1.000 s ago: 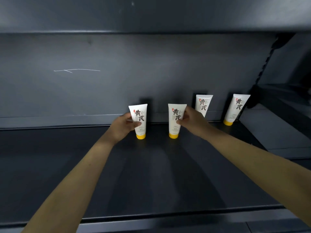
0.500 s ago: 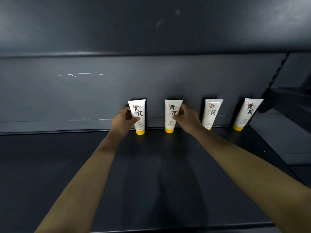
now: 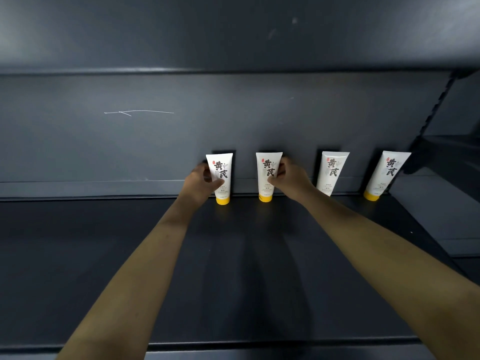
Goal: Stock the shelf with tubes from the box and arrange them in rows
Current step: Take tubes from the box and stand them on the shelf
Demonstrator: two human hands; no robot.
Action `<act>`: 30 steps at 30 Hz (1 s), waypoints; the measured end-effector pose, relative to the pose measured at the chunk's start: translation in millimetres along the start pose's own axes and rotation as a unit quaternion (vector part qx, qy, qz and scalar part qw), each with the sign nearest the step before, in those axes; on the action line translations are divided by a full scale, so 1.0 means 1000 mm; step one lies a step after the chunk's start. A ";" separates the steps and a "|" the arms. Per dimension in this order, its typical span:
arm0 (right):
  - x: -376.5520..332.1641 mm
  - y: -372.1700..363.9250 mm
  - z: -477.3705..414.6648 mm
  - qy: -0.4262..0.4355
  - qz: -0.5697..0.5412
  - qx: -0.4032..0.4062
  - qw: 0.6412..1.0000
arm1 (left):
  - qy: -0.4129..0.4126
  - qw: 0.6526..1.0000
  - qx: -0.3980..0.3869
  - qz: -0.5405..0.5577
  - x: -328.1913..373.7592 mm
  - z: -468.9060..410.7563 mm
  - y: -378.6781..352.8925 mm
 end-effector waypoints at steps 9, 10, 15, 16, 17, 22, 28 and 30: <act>-0.010 0.021 0.030 -0.005 0.065 -0.076 0.995 | 0.020 0.994 0.002 -0.104 0.008 0.025 0.019; -0.015 0.024 0.035 0.006 0.086 -0.098 0.991 | 0.013 0.990 -0.010 -0.139 0.011 0.029 0.019; -0.033 0.039 0.060 0.026 0.196 -0.217 0.956 | 0.006 0.960 -0.085 -0.268 0.024 0.065 0.019; -0.036 0.043 0.066 0.025 0.216 -0.235 0.947 | 0.003 0.952 -0.097 -0.289 0.029 0.075 0.017; -0.038 0.047 0.073 0.024 0.233 -0.253 0.939 | 0.003 0.947 -0.105 -0.304 0.034 0.084 0.015; -0.053 0.068 0.118 0.037 0.283 -0.301 0.910 | 0.026 0.935 -0.125 -0.330 0.046 0.136 0.008; -0.070 0.095 0.193 0.076 0.295 -0.315 0.899 | 0.057 0.935 -0.115 -0.330 0.035 0.224 0.004; -0.076 0.102 0.224 0.093 0.292 -0.314 0.899 | 0.069 0.937 -0.110 -0.323 0.032 0.261 0.002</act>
Point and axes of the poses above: each hand's wrist, its own z-axis away from the middle knuckle, its own y-axis out of the back of the hand, x = y × z, the point moved 10 cm from there along -z, towards the middle knuckle, and after that the axes turned 8 degrees about y, right-handed, at the moved point
